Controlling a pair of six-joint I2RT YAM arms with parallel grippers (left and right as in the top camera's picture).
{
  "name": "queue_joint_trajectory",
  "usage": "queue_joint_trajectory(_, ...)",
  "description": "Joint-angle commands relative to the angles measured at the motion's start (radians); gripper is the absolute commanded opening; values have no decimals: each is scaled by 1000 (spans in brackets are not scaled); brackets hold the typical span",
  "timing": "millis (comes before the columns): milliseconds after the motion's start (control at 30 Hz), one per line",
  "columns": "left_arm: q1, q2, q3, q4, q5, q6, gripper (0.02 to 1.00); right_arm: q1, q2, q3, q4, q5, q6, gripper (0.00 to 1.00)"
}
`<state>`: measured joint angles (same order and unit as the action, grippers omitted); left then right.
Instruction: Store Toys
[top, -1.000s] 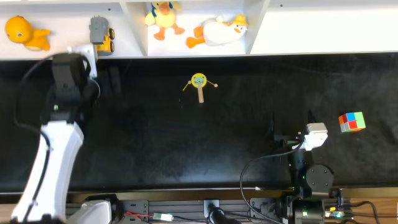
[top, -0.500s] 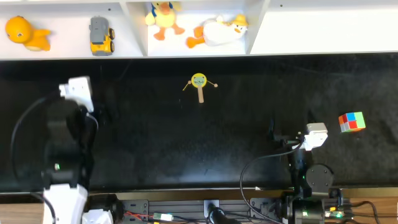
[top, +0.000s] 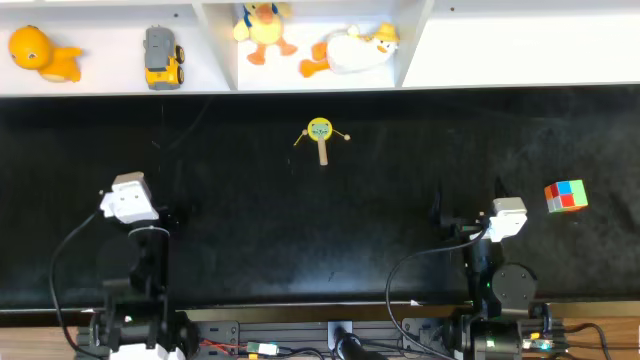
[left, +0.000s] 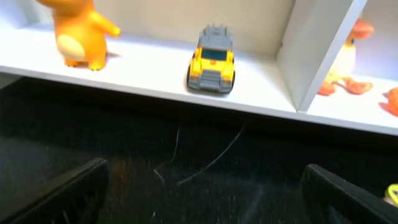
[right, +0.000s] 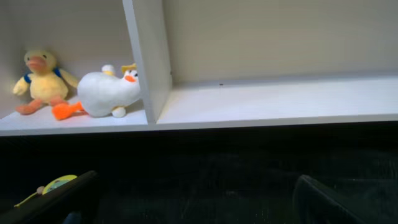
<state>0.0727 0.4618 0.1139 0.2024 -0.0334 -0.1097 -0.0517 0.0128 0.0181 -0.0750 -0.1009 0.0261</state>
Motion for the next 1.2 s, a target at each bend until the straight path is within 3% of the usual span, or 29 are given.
queue_joint_trajectory(33, -10, -85, -59, 26, 19, -22, 998, 4, -8, -13, 4, -3, 4, 996)
queue_joint_trajectory(367, -87, -201, -106, 39, -13, 5, 998, 4, -8, -13, 4, -3, 4, 1000)
queue_joint_trajectory(633, -91, -371, -106, -80, -23, 16, 998, 4, -8, -13, 4, -3, 4, 993)
queue_joint_trajectory(900, -91, -436, -106, -217, -104, 16, 998, 4, -8, -13, 5, -3, 4, 996)
queue_joint_trajectory(1200, -90, -460, -106, -280, -90, 84, 998, 4, -8, -13, 4, -3, 4, 996)
